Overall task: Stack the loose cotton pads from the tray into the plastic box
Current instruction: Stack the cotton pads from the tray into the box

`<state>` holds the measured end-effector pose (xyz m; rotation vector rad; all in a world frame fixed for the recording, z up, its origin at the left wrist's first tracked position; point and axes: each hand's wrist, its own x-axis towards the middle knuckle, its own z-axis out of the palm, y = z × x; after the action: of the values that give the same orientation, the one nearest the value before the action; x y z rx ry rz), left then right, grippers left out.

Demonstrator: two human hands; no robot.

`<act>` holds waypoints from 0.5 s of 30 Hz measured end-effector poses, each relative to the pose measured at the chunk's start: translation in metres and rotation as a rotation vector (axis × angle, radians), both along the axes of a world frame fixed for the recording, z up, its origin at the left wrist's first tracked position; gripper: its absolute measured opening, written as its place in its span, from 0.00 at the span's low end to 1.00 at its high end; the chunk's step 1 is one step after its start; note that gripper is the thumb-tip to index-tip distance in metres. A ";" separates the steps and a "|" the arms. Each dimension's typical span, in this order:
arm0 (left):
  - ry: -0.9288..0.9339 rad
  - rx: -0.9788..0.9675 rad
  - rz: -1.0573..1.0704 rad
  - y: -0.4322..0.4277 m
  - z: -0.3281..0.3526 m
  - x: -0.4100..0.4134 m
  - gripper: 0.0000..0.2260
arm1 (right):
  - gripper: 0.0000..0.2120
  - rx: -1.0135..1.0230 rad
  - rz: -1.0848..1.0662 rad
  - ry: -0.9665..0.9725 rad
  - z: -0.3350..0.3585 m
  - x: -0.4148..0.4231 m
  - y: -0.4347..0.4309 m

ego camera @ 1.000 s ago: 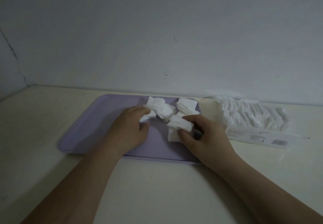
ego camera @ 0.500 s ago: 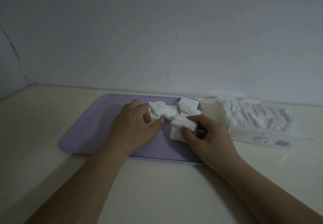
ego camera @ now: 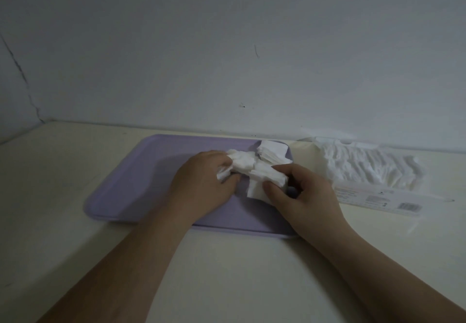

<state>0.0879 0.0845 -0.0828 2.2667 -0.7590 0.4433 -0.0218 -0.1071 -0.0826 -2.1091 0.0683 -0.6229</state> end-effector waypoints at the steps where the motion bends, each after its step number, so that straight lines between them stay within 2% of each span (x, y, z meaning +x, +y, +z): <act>1: 0.012 -0.058 0.022 0.001 0.000 0.000 0.11 | 0.12 0.009 0.002 -0.001 0.001 0.000 0.000; 4: -0.087 -0.151 0.164 0.005 0.007 -0.003 0.08 | 0.09 0.029 -0.006 0.001 0.001 -0.001 0.000; 6: -0.143 -0.284 0.232 0.009 0.017 -0.008 0.05 | 0.08 0.038 -0.011 -0.005 0.002 -0.001 0.001; 7: -0.103 -0.387 0.229 0.010 0.023 -0.011 0.03 | 0.09 0.043 -0.010 -0.011 0.003 -0.002 0.001; 9: 0.172 -0.633 0.114 0.008 0.036 -0.022 0.08 | 0.11 0.042 -0.028 -0.024 0.004 -0.002 0.002; 11: 0.491 -0.775 -0.119 0.001 0.046 -0.035 0.16 | 0.10 0.018 -0.082 -0.047 0.003 -0.002 0.000; 13: 0.671 -0.767 -0.282 -0.005 0.046 -0.043 0.21 | 0.09 0.011 -0.126 -0.050 0.001 -0.001 -0.004; 15: 0.686 -0.673 -0.313 -0.007 0.044 -0.047 0.17 | 0.10 0.019 -0.122 -0.040 0.001 0.000 -0.006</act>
<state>0.0407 0.0772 -0.0392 1.4769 -0.4841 -0.2117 -0.0219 -0.1129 -0.0818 -2.0844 0.1807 -0.7341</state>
